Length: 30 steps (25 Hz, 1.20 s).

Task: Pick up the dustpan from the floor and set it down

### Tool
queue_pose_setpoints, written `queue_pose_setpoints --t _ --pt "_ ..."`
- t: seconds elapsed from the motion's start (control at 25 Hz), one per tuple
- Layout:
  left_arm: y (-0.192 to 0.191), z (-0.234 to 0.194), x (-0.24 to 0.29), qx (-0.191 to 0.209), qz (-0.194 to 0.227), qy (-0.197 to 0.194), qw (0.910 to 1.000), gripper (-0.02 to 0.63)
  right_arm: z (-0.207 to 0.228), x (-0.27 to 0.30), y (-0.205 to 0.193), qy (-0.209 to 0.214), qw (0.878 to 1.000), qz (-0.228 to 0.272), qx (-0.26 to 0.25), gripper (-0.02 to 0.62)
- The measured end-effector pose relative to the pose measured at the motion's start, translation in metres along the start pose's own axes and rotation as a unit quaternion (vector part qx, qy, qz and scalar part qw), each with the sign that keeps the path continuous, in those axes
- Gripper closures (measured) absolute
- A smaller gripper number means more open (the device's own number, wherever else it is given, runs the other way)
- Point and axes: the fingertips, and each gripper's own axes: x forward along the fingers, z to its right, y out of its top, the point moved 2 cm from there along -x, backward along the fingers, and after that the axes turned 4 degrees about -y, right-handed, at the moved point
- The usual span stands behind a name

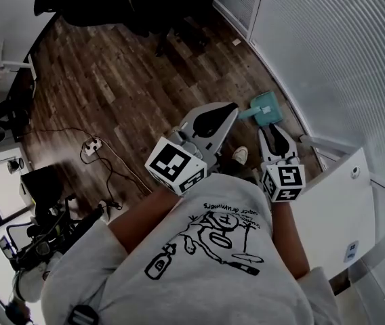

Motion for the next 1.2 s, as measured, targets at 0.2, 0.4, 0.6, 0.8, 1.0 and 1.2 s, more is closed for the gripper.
queue_pose_setpoints --t 0.2,0.4,0.6,0.8,1.0,1.2 --pt "-0.009 0.003 0.000 -0.001 -0.007 -0.003 1.0000 0.604 0.006 0.010 -0.028 -0.002 0.999 -0.018 0.027 0.502" --pt "-0.016 0.002 -0.001 -0.005 -0.009 -0.002 0.9999 0.604 0.010 0.021 -0.048 -0.001 0.999 -0.028 0.036 0.502" --pt "-0.021 0.000 -0.002 -0.008 -0.017 -0.003 0.9998 0.604 0.011 0.032 -0.068 0.003 0.998 -0.045 0.053 0.489" --pt "-0.026 -0.003 -0.006 -0.011 -0.019 -0.002 0.9997 0.604 0.011 0.043 -0.085 0.009 0.995 -0.061 0.078 0.473" --pt "-0.036 -0.005 -0.009 -0.015 -0.025 0.000 0.9996 0.604 0.015 0.058 -0.120 0.016 0.990 -0.093 0.105 0.444" --pt "-0.041 -0.008 -0.013 -0.018 -0.029 0.003 0.9994 0.604 0.018 0.071 -0.143 0.019 0.985 -0.112 0.131 0.436"
